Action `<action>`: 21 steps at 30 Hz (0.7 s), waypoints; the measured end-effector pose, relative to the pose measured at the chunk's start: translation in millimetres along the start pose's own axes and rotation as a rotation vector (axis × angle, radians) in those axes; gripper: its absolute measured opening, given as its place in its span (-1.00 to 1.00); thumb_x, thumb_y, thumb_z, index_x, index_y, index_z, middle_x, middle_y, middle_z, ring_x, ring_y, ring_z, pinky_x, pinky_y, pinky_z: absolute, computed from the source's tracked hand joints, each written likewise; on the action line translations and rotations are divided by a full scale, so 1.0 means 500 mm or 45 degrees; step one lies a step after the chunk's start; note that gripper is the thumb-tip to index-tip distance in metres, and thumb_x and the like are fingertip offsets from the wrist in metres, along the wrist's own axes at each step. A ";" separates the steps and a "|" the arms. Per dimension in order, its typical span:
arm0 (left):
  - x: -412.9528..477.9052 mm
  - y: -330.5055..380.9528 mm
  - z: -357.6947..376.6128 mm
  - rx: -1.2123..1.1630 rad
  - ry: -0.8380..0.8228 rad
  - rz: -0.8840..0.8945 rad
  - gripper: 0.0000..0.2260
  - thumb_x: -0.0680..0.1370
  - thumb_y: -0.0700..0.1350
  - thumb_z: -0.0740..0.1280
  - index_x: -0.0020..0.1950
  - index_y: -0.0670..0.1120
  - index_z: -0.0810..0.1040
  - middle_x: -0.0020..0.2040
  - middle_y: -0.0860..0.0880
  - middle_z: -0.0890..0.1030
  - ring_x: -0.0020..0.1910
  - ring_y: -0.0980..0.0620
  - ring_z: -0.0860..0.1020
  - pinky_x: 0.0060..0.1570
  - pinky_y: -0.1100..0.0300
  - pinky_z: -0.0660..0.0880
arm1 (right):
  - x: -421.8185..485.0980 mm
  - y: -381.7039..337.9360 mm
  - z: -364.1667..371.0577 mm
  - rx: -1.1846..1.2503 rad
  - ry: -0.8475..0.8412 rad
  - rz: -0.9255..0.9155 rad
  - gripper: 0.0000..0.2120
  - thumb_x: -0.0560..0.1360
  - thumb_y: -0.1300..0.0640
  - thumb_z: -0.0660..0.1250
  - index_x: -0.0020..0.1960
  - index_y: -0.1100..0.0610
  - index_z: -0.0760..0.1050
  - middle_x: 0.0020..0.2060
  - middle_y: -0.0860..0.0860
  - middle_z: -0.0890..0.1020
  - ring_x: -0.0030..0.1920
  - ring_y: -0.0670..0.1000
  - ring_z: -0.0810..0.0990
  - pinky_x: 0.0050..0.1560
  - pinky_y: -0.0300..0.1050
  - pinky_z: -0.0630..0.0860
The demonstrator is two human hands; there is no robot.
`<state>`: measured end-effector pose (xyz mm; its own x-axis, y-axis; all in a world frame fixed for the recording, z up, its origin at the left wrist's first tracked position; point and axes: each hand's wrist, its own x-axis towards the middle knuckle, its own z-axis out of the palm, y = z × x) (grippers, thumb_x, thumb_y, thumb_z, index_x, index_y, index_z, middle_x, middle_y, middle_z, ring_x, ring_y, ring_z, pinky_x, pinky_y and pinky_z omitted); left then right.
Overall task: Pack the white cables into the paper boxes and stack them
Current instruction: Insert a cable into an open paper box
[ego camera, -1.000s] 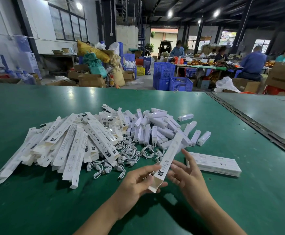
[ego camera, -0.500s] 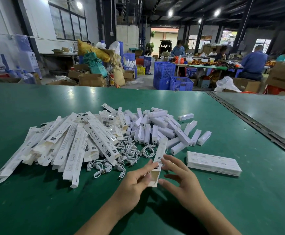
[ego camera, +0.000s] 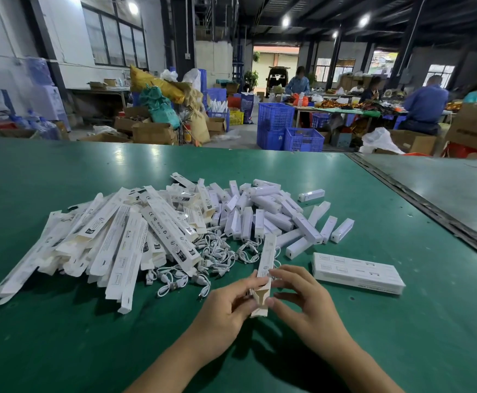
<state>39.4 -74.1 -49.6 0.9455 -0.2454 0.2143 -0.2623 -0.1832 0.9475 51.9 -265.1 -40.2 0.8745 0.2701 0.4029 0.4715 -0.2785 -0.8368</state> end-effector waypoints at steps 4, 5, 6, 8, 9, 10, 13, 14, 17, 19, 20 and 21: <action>-0.002 0.001 0.000 0.060 0.066 0.005 -0.64 0.52 -0.01 0.38 0.24 0.38 0.56 0.41 0.21 0.47 0.38 0.24 0.46 0.40 0.06 0.43 | 0.003 0.003 0.001 -0.019 0.034 -0.060 -0.72 0.42 0.27 0.50 0.05 0.01 0.55 0.14 -0.04 0.54 0.02 -0.01 0.65 0.04 -0.14 0.61; -0.003 0.004 0.000 0.057 0.083 0.011 -0.66 0.52 0.00 0.39 0.21 0.39 0.57 0.41 0.20 0.47 0.38 0.25 0.45 0.40 0.07 0.43 | 0.003 0.003 0.002 -0.030 0.051 -0.089 -0.75 0.41 0.29 0.50 -0.01 0.06 0.54 0.11 -0.02 0.56 0.01 -0.01 0.66 0.03 -0.13 0.62; -0.003 0.006 0.001 0.059 0.104 0.020 -0.67 0.52 0.01 0.39 0.19 0.41 0.57 0.40 0.21 0.48 0.37 0.27 0.45 0.39 0.08 0.43 | 0.003 0.003 0.003 -0.059 0.066 -0.129 -0.78 0.41 0.31 0.50 -0.06 0.10 0.52 0.10 -0.01 0.56 0.01 -0.01 0.66 0.02 -0.14 0.62; -0.003 0.009 0.001 0.074 0.154 0.029 -0.68 0.52 0.02 0.39 0.15 0.43 0.58 0.31 0.32 0.52 0.35 0.30 0.46 0.38 0.14 0.44 | 0.003 0.002 0.006 -0.152 0.076 -0.233 -0.83 0.42 0.33 0.49 -0.11 0.15 0.53 0.13 -0.02 0.56 0.03 -0.05 0.66 0.01 -0.20 0.60; -0.003 0.011 0.000 0.080 0.181 0.032 -0.68 0.52 0.01 0.38 0.14 0.44 0.58 0.27 0.35 0.54 0.33 0.30 0.48 0.36 0.18 0.45 | 0.003 0.001 0.006 -0.203 0.079 -0.286 -0.85 0.42 0.34 0.48 -0.12 0.17 0.55 0.15 -0.03 0.56 0.04 -0.08 0.65 0.01 -0.22 0.59; -0.003 0.011 0.000 0.081 0.202 0.037 -0.67 0.53 -0.01 0.38 0.12 0.45 0.58 0.23 0.35 0.57 0.31 0.28 0.51 0.32 0.22 0.46 | 0.003 0.000 0.007 -0.258 0.088 -0.334 -0.86 0.43 0.35 0.47 -0.13 0.17 0.56 0.18 -0.05 0.57 0.04 -0.11 0.65 0.02 -0.22 0.59; -0.004 0.013 0.002 0.059 0.251 0.065 -0.61 0.58 -0.11 0.39 0.08 0.47 0.58 0.17 0.22 0.62 0.21 0.15 0.58 0.08 0.44 0.49 | 0.006 -0.003 0.004 -0.418 0.127 -0.454 -0.81 0.41 0.37 0.48 -0.11 0.11 0.59 0.23 -0.10 0.58 0.07 -0.15 0.64 0.08 -0.22 0.56; -0.005 0.014 0.003 0.052 0.262 0.074 -0.61 0.59 -0.13 0.39 0.08 0.44 0.59 0.17 0.20 0.59 0.20 0.13 0.52 0.01 0.50 0.46 | 0.007 -0.003 0.004 -0.451 0.120 -0.497 -0.77 0.40 0.38 0.49 -0.09 0.09 0.59 0.24 -0.11 0.58 0.11 -0.16 0.63 0.11 -0.24 0.54; -0.006 0.014 0.006 0.068 0.268 0.101 -0.62 0.59 -0.16 0.39 0.13 0.39 0.59 0.27 0.14 0.60 0.31 0.16 0.50 0.20 0.34 0.49 | 0.005 -0.004 0.006 -0.494 0.036 -0.570 -0.66 0.39 0.34 0.49 0.03 -0.01 0.56 0.28 -0.16 0.54 0.18 -0.20 0.58 0.18 -0.29 0.50; -0.005 0.013 0.004 0.095 0.274 0.108 -0.65 0.59 -0.20 0.39 0.22 0.24 0.59 0.39 0.17 0.50 0.38 0.29 0.43 0.33 0.17 0.47 | 0.005 -0.004 0.006 -0.491 -0.009 -0.567 -0.67 0.41 0.25 0.50 0.08 -0.04 0.55 0.32 -0.20 0.50 0.19 -0.21 0.57 0.18 -0.27 0.51; -0.004 0.013 0.003 0.103 0.277 0.107 -0.66 0.59 -0.22 0.38 0.27 0.15 0.59 0.42 0.17 0.47 0.38 0.31 0.42 0.34 0.16 0.47 | 0.005 -0.004 0.006 -0.488 -0.020 -0.564 -0.72 0.44 0.18 0.49 0.10 -0.05 0.55 0.33 -0.22 0.48 0.18 -0.22 0.57 0.17 -0.26 0.52; -0.004 0.012 0.003 0.107 0.281 0.109 -0.67 0.59 -0.24 0.38 0.29 0.07 0.59 0.43 0.16 0.46 0.37 0.33 0.42 0.33 0.18 0.47 | 0.005 -0.005 0.007 -0.486 -0.025 -0.563 -0.78 0.48 0.10 0.46 0.10 -0.05 0.56 0.33 -0.23 0.46 0.17 -0.22 0.58 0.17 -0.25 0.52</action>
<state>35.7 -76.0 -44.7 0.9360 -0.0515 0.3482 -0.3496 -0.2512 0.9026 52.5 -260.5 -38.6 0.5848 0.4521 0.6735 0.8020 -0.4471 -0.3961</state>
